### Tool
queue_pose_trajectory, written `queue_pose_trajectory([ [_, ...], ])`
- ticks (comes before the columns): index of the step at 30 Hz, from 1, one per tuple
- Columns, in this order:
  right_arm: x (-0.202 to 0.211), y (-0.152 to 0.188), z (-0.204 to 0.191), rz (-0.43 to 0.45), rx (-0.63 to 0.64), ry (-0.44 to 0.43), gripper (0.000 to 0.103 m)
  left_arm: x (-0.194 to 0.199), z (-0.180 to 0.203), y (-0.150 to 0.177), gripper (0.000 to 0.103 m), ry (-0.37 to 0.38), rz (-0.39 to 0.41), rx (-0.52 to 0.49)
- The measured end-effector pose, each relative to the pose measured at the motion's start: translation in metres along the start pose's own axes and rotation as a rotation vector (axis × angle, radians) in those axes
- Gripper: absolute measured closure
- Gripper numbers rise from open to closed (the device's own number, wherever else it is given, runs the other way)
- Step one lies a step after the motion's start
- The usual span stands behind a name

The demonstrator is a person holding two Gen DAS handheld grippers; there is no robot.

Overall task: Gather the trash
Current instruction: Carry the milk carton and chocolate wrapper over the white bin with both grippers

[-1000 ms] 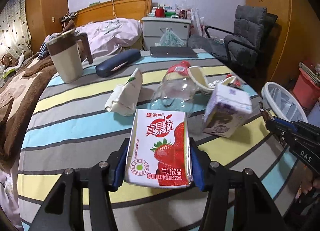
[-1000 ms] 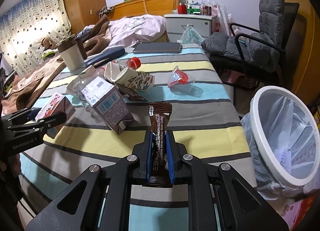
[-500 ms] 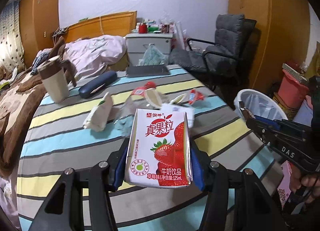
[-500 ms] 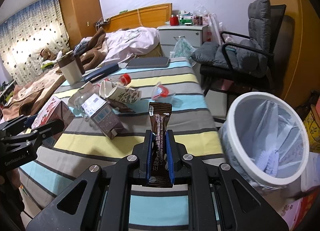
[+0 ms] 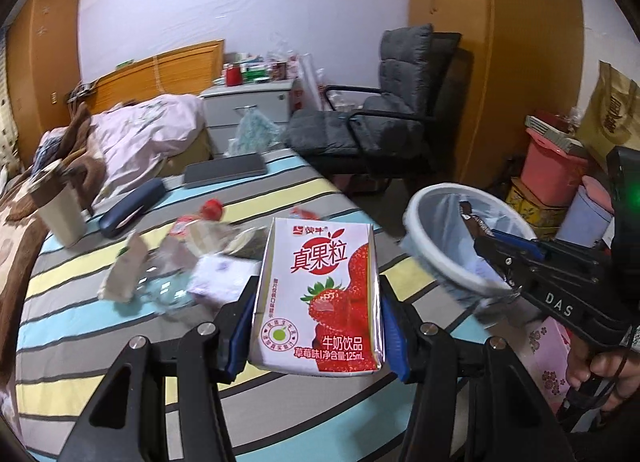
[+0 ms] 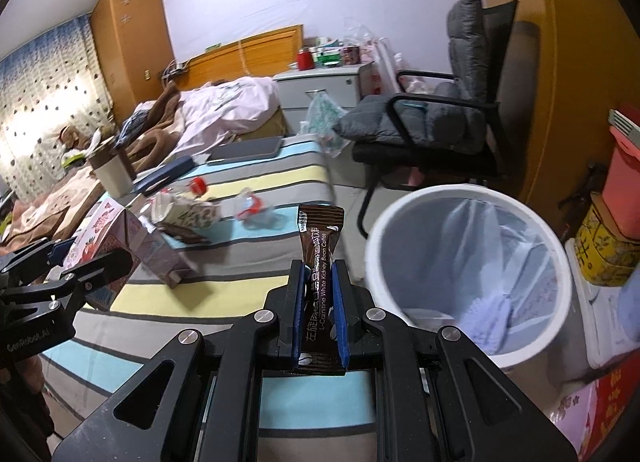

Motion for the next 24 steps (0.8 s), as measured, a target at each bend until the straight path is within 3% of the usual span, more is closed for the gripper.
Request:
queue_pose_trajectory([
  [15, 0.036, -0.002, 0.069, 0.035, -0.07, 0.108, 0.087, -0.014, 0.104, -0.034, 0.046, 0.146, 0.015, -0.11],
  [24, 0.035, 0.002, 0.1, 0.006, -0.116, 0.124, 0.087, -0.026, 0.148, -0.036, 0.046, 0.213, -0.011, -0.145],
])
Point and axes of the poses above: each gripper's, at about its wrist camera, not at the fingertips, and x roughly against the way its jaws point, z to its right, y to its underside, the point moved 7 cm from there along -x, roughly the way its jaws point, and after that the axes turned 14 degrees about -y, right-handed, at the moved point
